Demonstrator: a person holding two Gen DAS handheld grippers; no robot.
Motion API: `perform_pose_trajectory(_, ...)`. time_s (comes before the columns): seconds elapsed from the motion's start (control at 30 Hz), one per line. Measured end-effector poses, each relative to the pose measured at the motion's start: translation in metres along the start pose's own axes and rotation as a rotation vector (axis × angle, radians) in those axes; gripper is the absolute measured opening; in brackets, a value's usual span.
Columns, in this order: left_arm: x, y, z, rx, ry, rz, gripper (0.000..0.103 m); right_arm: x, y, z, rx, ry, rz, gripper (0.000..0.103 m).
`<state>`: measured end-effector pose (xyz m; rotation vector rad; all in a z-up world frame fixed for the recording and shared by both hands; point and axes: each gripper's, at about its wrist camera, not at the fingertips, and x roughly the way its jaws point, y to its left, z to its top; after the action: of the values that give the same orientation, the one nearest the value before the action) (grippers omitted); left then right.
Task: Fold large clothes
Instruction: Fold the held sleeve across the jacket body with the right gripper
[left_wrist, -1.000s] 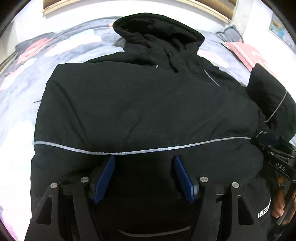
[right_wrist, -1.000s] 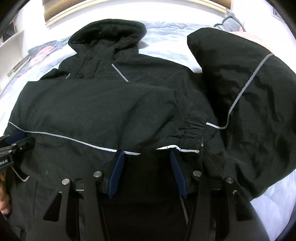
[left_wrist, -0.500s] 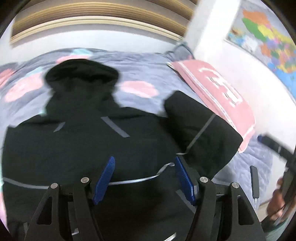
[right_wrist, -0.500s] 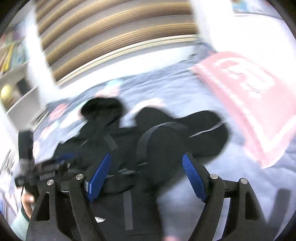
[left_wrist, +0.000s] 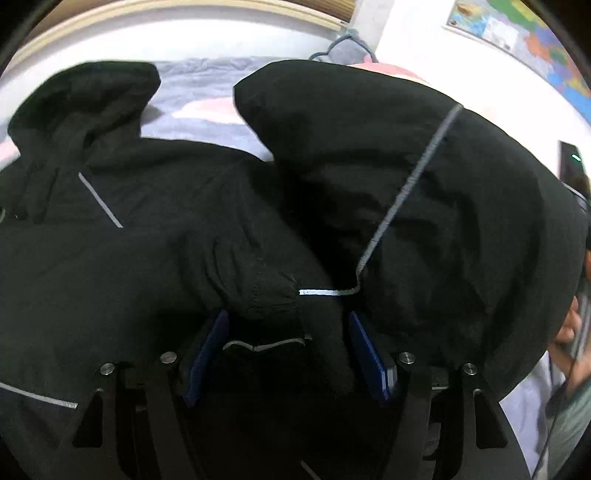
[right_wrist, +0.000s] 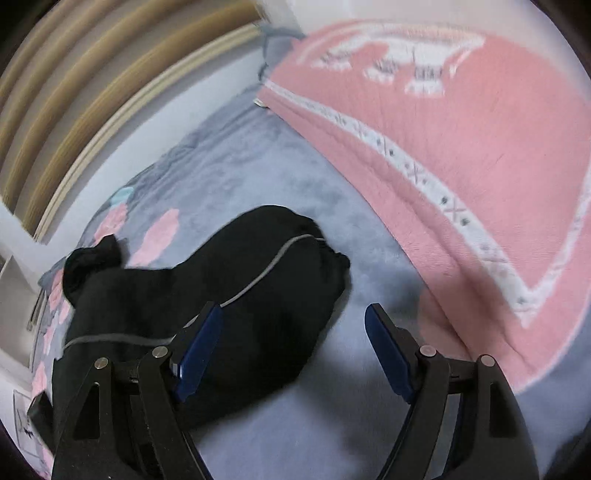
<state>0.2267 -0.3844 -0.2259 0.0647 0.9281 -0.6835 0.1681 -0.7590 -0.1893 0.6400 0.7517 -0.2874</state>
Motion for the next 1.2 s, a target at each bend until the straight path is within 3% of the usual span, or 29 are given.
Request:
perform_pose_trajectory(0.2, -0.001, -0.007, -0.003, 0.023, -0.027, 0.015, 0.071, 0.058, -0.018, -0.002, 0.107, 0.08, 0.112, 0.081)
perform_pose_trajectory(0.23, -0.002, -0.009, -0.004, 0.027, -0.028, 0.019, 0.071, 0.057, -0.011, -0.003, 0.062, 0.062, 0.115, 0.059)
perform_pose_trajectory(0.27, -0.003, -0.01, -0.005, 0.029, -0.027, 0.02, 0.071, 0.055, -0.004, -0.003, 0.026, 0.068, 0.143, 0.025)
perform_pose_trajectory(0.3, -0.003, -0.012, -0.004, 0.029, -0.026, 0.021, 0.071, 0.049, 0.002, -0.002, 0.001, 0.065, 0.146, 0.017)
perform_pose_trajectory(0.47, -0.01, -0.029, -0.004, 0.048, -0.005, 0.044, 0.071, -0.032, 0.019, 0.0, -0.142, -0.098, 0.003, 0.012)
perform_pose_trajectory(0.57, -0.029, -0.038, 0.008, 0.012, -0.032, -0.006, 0.07, -0.089, 0.005, 0.005, -0.19, -0.226, -0.172, 0.012)
perform_pose_trajectory(0.7, -0.038, -0.05, 0.021, -0.023, -0.045, -0.059, 0.077, -0.13, -0.029, 0.015, -0.14, -0.299, -0.315, 0.012)
perform_pose_trajectory(0.83, -0.016, -0.052, 0.012, -0.028, -0.007, -0.025, 0.078, -0.113, -0.07, 0.013, -0.025, -0.21, -0.304, 0.011)
perform_pose_trajectory(0.93, 0.001, -0.056, 0.004, 0.037, 0.028, 0.047, 0.08, -0.087, -0.087, 0.004, -0.003, -0.149, -0.324, 0.011)
perform_pose_trajectory(1.0, 0.002, -0.059, 0.004, 0.06, 0.035, 0.063, 0.082, -0.083, -0.092, 0.0, 0.017, -0.139, -0.288, 0.011)
perform_pose_trajectory(1.1, -0.009, -0.055, 0.005, 0.078, 0.039, 0.029, 0.082, -0.094, -0.081, 0.002, -0.009, -0.146, -0.268, 0.011)
perform_pose_trajectory(1.2, -0.038, -0.034, 0.007, 0.034, 0.023, -0.036, 0.082, -0.112, -0.053, 0.004, -0.065, -0.162, -0.242, 0.011)
